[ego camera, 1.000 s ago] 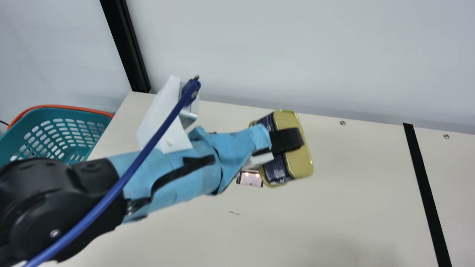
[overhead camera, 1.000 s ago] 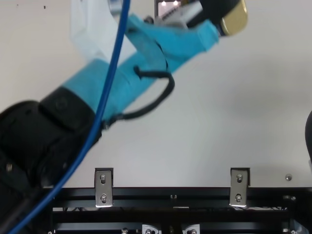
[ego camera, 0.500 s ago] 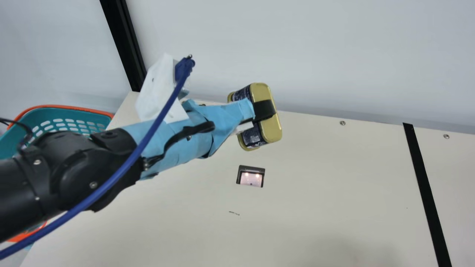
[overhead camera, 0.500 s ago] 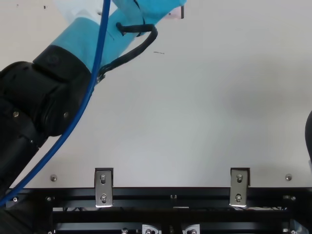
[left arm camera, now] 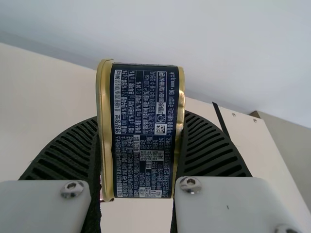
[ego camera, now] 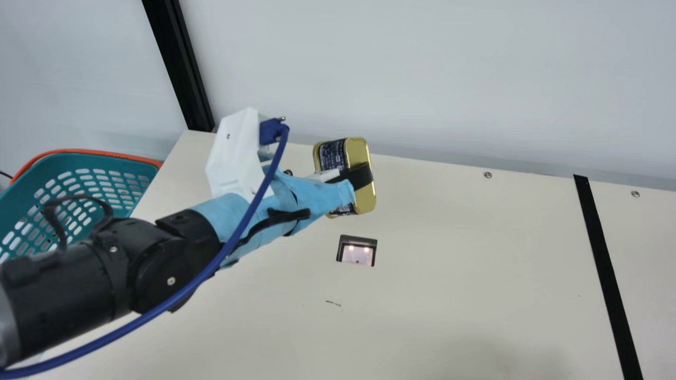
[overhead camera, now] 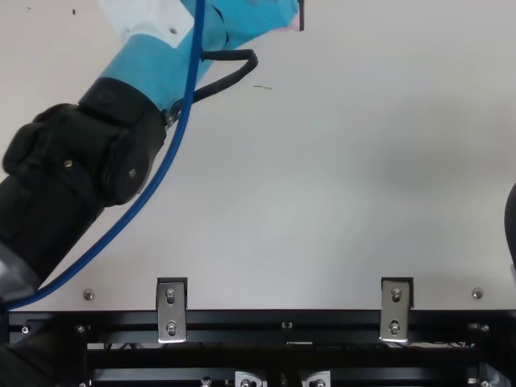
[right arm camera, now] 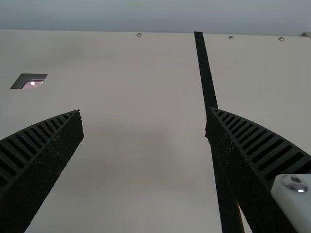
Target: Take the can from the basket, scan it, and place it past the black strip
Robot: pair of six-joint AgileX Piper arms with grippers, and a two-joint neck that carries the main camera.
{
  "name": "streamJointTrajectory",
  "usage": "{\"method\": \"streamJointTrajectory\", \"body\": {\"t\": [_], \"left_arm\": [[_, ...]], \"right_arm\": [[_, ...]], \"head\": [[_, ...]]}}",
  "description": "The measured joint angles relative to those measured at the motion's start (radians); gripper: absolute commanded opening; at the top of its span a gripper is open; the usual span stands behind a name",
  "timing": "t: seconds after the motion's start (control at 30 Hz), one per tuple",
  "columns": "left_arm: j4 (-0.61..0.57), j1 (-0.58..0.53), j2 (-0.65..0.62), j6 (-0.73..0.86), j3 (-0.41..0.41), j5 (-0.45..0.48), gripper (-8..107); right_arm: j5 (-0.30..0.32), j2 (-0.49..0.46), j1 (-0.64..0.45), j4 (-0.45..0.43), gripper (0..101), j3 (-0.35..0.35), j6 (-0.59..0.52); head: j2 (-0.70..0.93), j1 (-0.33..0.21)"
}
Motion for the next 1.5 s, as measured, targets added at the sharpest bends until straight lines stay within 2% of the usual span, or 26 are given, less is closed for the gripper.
{"method": "streamJointTrajectory", "body": {"t": [0.5,0.8,1.5], "left_arm": [[-0.139,-0.056,0.104,0.237,0.048,-0.196,10],[-0.212,-0.090,0.158,0.331,0.062,-0.281,10],[-0.184,-0.105,0.261,0.278,0.066,-0.398,10]], "right_arm": [[0.000,0.000,0.000,0.000,101,0.000,0.000],[0.000,0.000,0.000,0.000,101,0.000,0.000],[0.000,0.000,0.000,0.000,101,0.000,0.000]], "head": [[0.000,0.000],[0.000,-0.005],[0.000,-0.005]]}}
